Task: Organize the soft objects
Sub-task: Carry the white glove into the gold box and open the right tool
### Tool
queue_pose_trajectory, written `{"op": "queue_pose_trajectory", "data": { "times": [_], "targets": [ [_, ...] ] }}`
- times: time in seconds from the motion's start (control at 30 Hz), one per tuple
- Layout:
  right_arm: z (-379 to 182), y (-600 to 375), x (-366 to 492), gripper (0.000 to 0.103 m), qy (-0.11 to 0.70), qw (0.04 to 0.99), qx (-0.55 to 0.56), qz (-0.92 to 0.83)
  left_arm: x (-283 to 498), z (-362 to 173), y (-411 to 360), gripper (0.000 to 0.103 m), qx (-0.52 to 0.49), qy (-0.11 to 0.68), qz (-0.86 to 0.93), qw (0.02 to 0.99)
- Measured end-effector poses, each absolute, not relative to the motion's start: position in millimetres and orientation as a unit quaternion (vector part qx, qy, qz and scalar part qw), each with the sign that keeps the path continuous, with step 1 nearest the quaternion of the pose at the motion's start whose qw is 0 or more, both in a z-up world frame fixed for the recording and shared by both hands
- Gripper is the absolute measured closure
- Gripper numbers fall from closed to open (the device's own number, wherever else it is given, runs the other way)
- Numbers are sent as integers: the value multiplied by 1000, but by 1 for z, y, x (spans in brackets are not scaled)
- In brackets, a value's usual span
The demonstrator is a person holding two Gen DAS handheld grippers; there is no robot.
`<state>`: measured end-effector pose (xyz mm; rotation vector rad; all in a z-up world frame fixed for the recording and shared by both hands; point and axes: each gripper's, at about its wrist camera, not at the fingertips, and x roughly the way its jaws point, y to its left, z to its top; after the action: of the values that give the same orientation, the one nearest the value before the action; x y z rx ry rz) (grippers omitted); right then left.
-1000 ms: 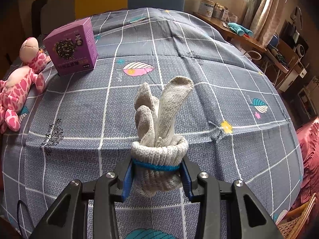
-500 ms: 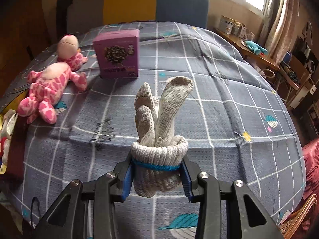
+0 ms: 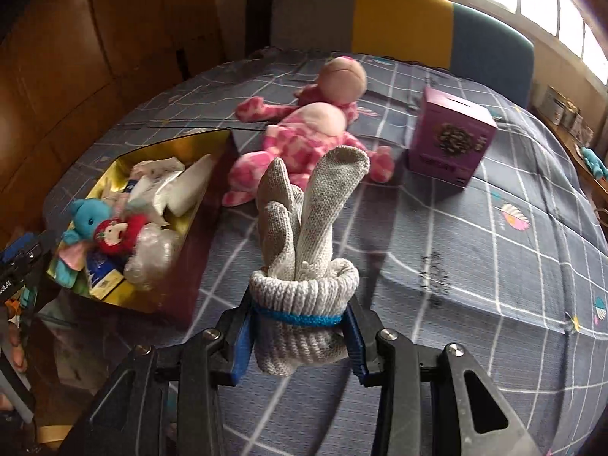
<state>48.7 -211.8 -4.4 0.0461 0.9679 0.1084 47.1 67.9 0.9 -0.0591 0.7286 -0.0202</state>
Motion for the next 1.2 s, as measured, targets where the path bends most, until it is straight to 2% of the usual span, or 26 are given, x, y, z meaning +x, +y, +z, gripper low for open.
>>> {"op": "queue_pose_trajectory", "data": {
  "times": [0.37, 0.77, 1.03, 1.2],
  "targets": [
    [3, -124, 80, 62, 458, 878, -4, 140, 46, 1, 80, 12, -40, 357, 0, 933],
    [1, -87, 105, 62, 449, 881, -19, 151, 50, -5, 92, 12, -56, 365, 9, 929],
    [-26, -63, 136, 62, 478, 862, -36, 166, 53, -7, 104, 12, -69, 366, 18, 928],
    [-44, -59, 155, 56, 483, 861, -59, 147, 55, -9, 107, 12, -73, 370, 18, 926]
  ]
}}
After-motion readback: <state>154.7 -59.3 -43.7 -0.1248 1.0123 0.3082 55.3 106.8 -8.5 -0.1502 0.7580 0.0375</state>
